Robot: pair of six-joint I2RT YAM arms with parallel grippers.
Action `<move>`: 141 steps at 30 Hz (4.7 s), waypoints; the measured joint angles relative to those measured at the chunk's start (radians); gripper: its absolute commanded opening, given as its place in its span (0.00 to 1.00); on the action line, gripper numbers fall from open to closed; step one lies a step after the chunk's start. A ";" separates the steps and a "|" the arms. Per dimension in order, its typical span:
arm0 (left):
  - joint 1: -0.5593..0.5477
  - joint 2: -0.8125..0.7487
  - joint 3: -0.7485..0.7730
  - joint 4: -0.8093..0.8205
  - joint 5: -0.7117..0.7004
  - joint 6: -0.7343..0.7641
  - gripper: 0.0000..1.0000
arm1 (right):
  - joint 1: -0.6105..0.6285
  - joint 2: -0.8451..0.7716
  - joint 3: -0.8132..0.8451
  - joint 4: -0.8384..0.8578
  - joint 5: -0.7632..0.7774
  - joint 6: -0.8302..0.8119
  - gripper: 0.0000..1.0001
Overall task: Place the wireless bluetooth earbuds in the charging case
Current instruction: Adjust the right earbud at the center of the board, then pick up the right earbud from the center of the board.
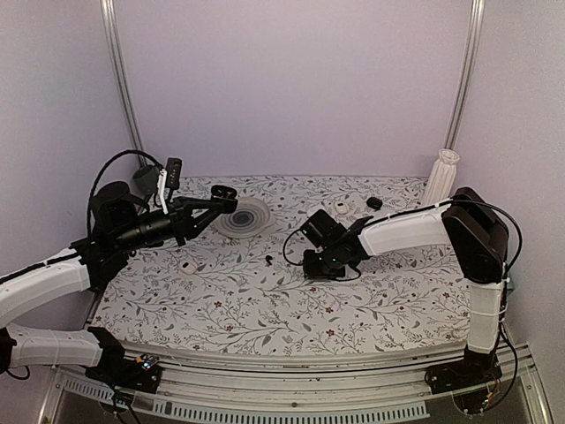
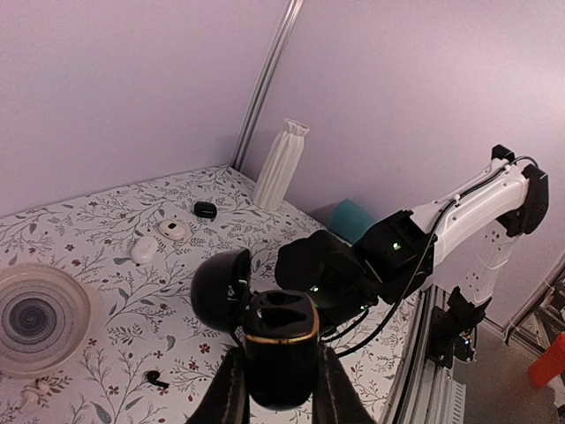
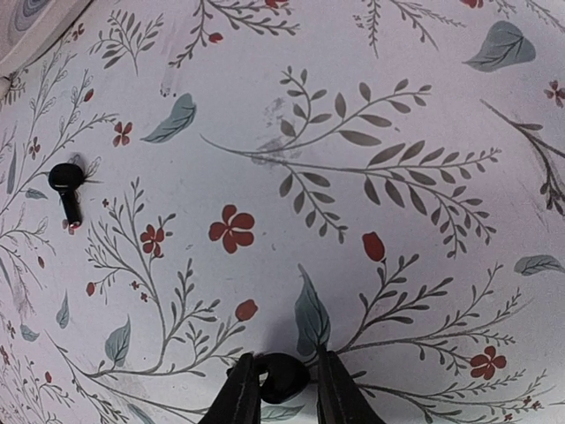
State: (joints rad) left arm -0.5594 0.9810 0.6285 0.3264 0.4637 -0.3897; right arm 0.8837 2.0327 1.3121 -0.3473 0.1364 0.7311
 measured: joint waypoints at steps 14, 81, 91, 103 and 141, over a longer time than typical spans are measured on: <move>0.001 0.002 -0.005 0.004 0.000 -0.005 0.00 | 0.013 0.001 0.003 -0.018 0.037 -0.032 0.28; 0.006 0.057 -0.104 0.080 0.005 -0.056 0.00 | -0.010 -0.050 0.039 -0.133 -0.059 0.080 0.26; 0.010 0.040 -0.105 0.096 0.027 -0.057 0.00 | -0.014 -0.027 0.105 -0.185 -0.068 0.249 0.26; 0.018 0.017 -0.105 0.103 0.045 -0.056 0.00 | -0.014 0.071 0.176 -0.248 -0.060 0.291 0.23; 0.032 -0.005 -0.106 0.101 0.053 -0.056 0.00 | 0.033 0.175 0.332 -0.315 0.047 -0.043 0.25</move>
State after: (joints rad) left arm -0.5270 0.9756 0.5224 0.4274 0.5163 -0.4461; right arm 0.9165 2.2078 1.6436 -0.6621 0.1833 0.6876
